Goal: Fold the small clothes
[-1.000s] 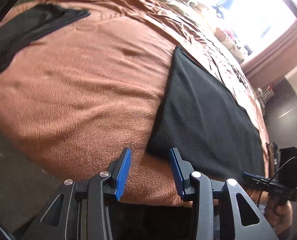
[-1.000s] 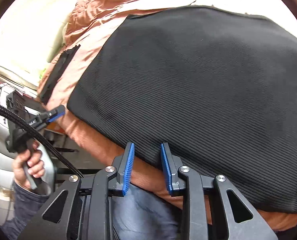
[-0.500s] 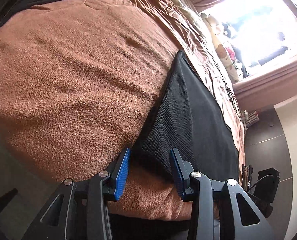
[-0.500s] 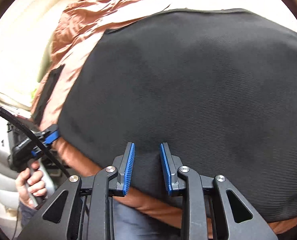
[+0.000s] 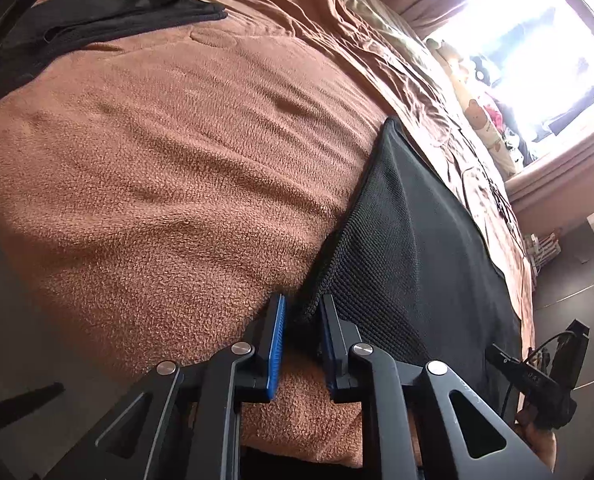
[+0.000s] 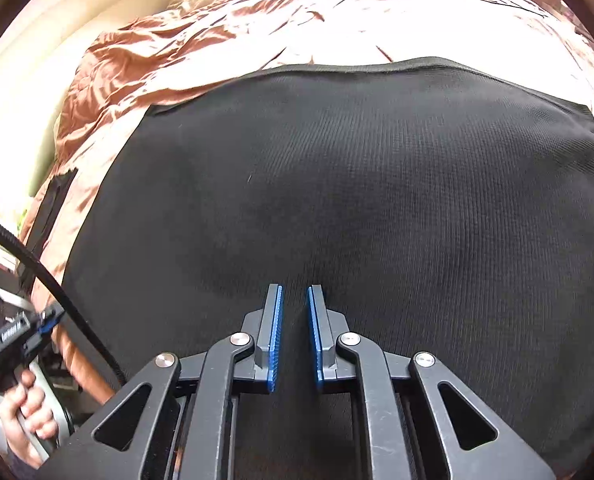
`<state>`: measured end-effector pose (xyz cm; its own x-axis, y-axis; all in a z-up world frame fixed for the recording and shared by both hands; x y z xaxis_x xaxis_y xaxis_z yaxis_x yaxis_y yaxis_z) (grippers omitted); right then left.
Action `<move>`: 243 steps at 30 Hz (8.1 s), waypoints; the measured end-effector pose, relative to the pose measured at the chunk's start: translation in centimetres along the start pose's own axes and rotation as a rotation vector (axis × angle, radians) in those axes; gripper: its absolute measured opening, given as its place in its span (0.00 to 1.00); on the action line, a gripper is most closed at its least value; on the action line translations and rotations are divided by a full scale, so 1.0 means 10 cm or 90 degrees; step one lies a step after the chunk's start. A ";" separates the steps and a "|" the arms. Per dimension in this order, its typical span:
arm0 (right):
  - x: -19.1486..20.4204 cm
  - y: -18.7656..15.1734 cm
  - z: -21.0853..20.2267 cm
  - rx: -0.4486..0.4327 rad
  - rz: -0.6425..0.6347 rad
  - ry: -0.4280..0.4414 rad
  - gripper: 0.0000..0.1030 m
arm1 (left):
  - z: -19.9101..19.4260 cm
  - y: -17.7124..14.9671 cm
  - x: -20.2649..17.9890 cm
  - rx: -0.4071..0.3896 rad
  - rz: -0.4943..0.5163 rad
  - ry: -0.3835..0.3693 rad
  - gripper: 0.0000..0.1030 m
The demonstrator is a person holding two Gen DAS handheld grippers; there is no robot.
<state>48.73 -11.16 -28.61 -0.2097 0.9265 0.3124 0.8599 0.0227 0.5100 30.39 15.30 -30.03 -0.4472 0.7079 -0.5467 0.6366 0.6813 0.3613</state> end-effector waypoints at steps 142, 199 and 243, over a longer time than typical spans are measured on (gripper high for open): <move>-1.94 -0.86 -2.16 -0.174 0.247 0.128 0.67 | 0.30 -1.32 -3.50 0.286 0.274 -0.225 0.62; -1.77 0.92 -0.63 -0.020 0.210 0.241 0.04 | 1.10 -1.17 -2.23 0.225 0.238 -0.046 0.44; -1.94 0.54 -1.34 -0.002 0.134 -0.020 0.60 | 1.05 -1.57 -2.51 0.267 0.395 -0.034 0.30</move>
<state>51.20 -34.00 -21.19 -0.0118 0.9219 0.3873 0.8820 -0.1729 0.4385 38.20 -15.14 -29.87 0.0955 0.9216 -0.3763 0.9529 0.0248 0.3024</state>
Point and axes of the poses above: each gripper's, at about its wrist camera, not at the fingertips, and z roughly the way its jaws point, x to its left, y to its top, the point moved 9 cm from there along z, roughly the way its jaws point, and after that the axes turned 3 degrees about -z, right-handed, at the moved point
